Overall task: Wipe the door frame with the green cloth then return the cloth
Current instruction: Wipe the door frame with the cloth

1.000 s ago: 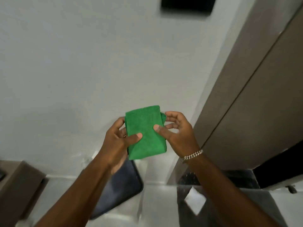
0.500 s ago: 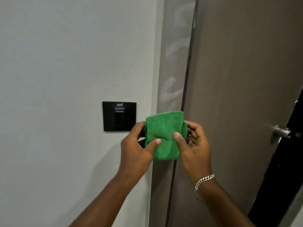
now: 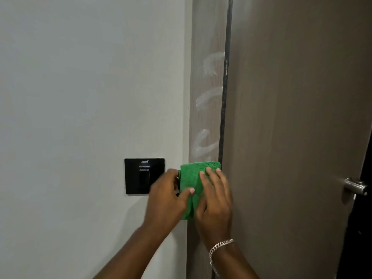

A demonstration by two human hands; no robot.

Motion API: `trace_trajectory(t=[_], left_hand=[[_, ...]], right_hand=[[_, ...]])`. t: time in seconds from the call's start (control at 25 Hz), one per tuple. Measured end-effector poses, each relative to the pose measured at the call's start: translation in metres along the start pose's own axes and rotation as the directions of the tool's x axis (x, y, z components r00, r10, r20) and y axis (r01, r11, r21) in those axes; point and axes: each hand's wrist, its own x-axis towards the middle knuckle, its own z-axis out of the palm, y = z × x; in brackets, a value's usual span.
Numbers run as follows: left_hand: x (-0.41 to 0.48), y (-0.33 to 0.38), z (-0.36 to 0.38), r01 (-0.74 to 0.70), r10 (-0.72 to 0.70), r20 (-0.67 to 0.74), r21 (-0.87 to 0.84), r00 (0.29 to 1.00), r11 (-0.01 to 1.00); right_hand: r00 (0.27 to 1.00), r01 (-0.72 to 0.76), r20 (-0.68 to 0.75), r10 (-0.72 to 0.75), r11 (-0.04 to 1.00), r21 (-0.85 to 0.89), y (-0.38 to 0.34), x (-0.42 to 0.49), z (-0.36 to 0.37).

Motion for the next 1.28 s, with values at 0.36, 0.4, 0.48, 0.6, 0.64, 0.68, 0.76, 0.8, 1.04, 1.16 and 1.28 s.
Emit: trace_trajectory(t=[0.36,0.4,0.48,0.6,0.64,0.68,0.76,0.8,1.04,1.16,1.28], left_hand=[[0.139,0.011,-0.084,-0.497,0.605,0.013,0.585,0.796,0.641],[0.151,0.007,-0.086,-0.473,0.579,0.083,0.674,0.811,0.567],[0.164,-0.002,-0.083,-0.420,0.574,0.119,0.801,0.810,0.427],[0.169,-0.007,-0.078,-0.399,0.608,0.107,0.839,0.787,0.370],[0.170,-0.007,-0.079,-0.399,0.613,0.102,0.838,0.783,0.371],[0.170,-0.007,-0.080,-0.400,0.616,0.098,0.836,0.782,0.375],[0.170,-0.009,-0.079,-0.407,0.630,0.097,0.836,0.771,0.369],[0.170,-0.009,-0.078,-0.407,0.637,0.096,0.838,0.765,0.363],[0.171,-0.009,-0.079,-0.397,0.647,0.062,0.832,0.760,0.386],[0.173,-0.005,-0.077,-0.332,0.623,-0.035,0.822,0.781,0.463],[0.172,-0.001,-0.076,-0.294,0.590,-0.078,0.811,0.803,0.507]], right_hand=[[0.996,0.029,0.086,-0.004,0.956,-0.291,0.002,-0.015,0.047],[0.997,0.044,0.073,-0.024,0.956,-0.289,0.009,-0.021,0.048],[0.998,0.034,0.056,-0.020,0.965,-0.260,0.021,-0.038,0.047],[0.997,-0.026,0.065,0.038,0.982,-0.185,0.029,-0.061,0.044],[0.997,-0.042,0.062,0.053,0.985,-0.165,0.029,-0.063,0.044],[0.997,-0.044,0.056,0.052,0.989,-0.142,0.029,-0.062,0.044],[0.999,-0.001,0.041,0.005,0.995,-0.099,0.029,-0.044,0.043],[0.999,0.031,0.030,-0.029,0.996,-0.084,0.029,-0.027,0.043],[0.995,0.077,-0.053,-0.083,0.991,-0.109,0.007,0.075,0.041],[0.978,0.205,0.062,-0.197,0.960,-0.189,0.013,0.062,0.036],[0.949,0.298,0.179,-0.260,0.926,-0.231,0.031,0.032,0.026]])
